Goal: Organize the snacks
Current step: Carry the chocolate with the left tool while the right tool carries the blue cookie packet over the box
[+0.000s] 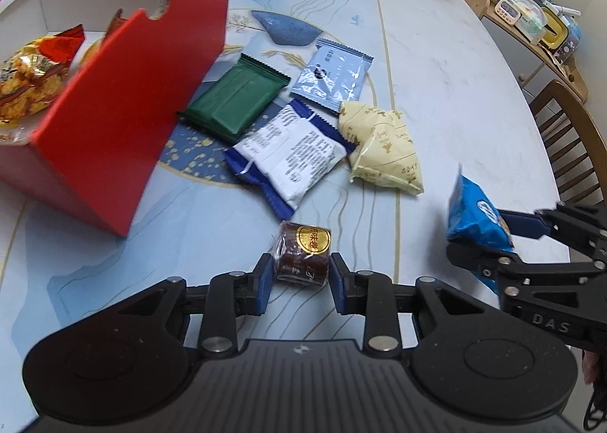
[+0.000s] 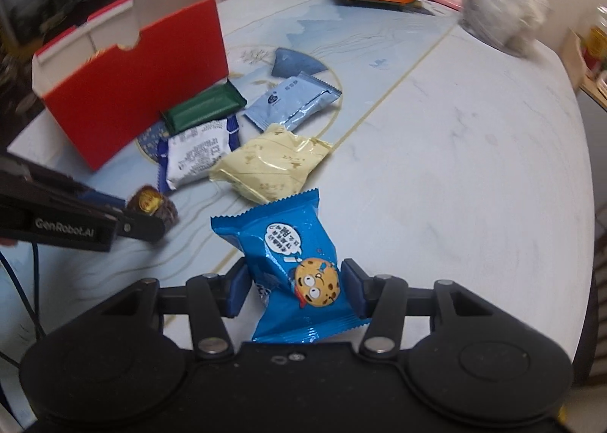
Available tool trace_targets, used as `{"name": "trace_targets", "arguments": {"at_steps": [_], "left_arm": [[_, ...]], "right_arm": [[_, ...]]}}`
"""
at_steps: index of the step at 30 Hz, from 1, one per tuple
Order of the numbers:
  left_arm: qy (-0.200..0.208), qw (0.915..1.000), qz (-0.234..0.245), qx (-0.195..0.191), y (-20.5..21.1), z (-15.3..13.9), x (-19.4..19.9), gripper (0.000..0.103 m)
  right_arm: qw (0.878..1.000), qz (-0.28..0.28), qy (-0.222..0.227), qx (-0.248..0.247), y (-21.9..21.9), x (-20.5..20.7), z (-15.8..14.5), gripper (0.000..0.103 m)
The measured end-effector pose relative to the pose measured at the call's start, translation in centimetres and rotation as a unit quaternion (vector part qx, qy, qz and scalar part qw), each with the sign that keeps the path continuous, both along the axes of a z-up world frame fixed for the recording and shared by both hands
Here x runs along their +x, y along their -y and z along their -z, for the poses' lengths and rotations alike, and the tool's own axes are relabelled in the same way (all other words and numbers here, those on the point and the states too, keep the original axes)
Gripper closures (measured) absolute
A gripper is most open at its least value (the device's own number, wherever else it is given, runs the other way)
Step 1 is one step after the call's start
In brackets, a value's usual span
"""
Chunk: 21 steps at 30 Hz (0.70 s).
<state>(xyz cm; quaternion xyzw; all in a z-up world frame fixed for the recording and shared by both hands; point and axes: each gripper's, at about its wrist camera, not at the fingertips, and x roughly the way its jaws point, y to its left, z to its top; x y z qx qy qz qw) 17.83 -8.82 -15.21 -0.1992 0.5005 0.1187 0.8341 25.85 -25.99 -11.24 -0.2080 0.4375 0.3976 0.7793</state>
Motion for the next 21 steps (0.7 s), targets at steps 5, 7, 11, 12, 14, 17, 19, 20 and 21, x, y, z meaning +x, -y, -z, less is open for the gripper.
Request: {"name": "trace_targets", "arguments": {"at_steps": [5,7,11,12,14,17,19,20,21], "left_arm": [[0.006,1.0000,0.001,0.000,-0.9,-0.8,-1.5,0.073],[0.013,0.9999,0.007,0.005,-1.2,-1.3,-2.1,0.073],[0.014,0.9996,0.020,0.010,-1.6,-1.9,-3.2,0.074],[0.015,0.9996,0.022,0.006,-1.8,-2.0,-3.5,0.074],[0.018,0.9995,0.027,0.001,-2.3,-2.4,-4.0,0.074],[0.022,0.9993,0.031,-0.004,-3.1,-3.2,-4.6,0.074],[0.025,0.9991,0.034,-0.003,-3.7,-3.9,-5.0,0.074],[0.026,0.9990,0.036,-0.005,-4.0,-4.3,-5.2,0.074],[0.029,0.9988,0.038,-0.007,-4.3,-4.8,-5.4,0.075]], "right_arm": [[0.999,0.047,-0.014,0.018,0.6,-1.9,-0.9,0.053],[0.998,0.059,-0.016,0.026,0.7,-2.7,-1.3,0.053],[0.995,0.082,-0.018,0.044,0.7,-4.2,-2.4,0.053],[0.995,0.088,-0.019,0.048,0.8,-4.5,-2.6,0.053],[0.993,0.099,-0.022,0.056,0.7,-5.2,-3.1,0.053],[0.991,0.113,-0.022,0.062,0.5,-6.2,-3.8,0.053],[0.991,0.119,-0.021,0.065,0.3,-6.7,-4.4,0.053],[0.990,0.123,-0.020,0.067,0.1,-6.9,-4.7,0.053],[0.990,0.125,-0.019,0.069,-0.1,-7.1,-5.0,0.053]]}}
